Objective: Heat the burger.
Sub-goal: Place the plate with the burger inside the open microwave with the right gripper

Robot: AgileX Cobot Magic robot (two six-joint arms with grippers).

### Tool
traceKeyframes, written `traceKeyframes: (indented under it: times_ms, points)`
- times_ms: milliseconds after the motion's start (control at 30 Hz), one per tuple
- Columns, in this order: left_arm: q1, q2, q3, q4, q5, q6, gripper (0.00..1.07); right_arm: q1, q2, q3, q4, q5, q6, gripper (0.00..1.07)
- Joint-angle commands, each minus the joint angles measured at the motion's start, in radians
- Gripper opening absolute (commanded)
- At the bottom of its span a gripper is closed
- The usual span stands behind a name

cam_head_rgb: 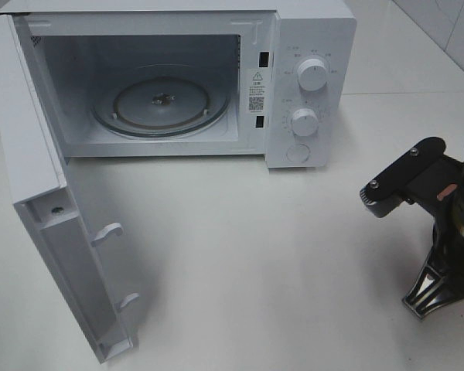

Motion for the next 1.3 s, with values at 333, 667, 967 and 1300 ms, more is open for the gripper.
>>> traceKeyframes:
  times_ms: [333, 667, 967, 1300]
  points:
    - [0.001, -0.017, 0.000, -0.003, 0.002, -0.006, 0.98, 0.163, -0.011, -0.001, -0.113, 0.057, 0.005, 0.00]
    - [0.001, -0.017, 0.000, -0.003, 0.002, -0.006, 0.98, 0.277, -0.011, -0.001, -0.193, 0.051, -0.006, 0.00]
    - [0.001, -0.017, 0.000, -0.003, 0.002, -0.006, 0.98, 0.324, -0.011, -0.001, -0.235, -0.030, -0.110, 0.00]
    - [0.001, -0.017, 0.000, -0.003, 0.002, -0.006, 0.98, 0.324, -0.011, -0.003, -0.250, -0.113, -0.210, 0.00]
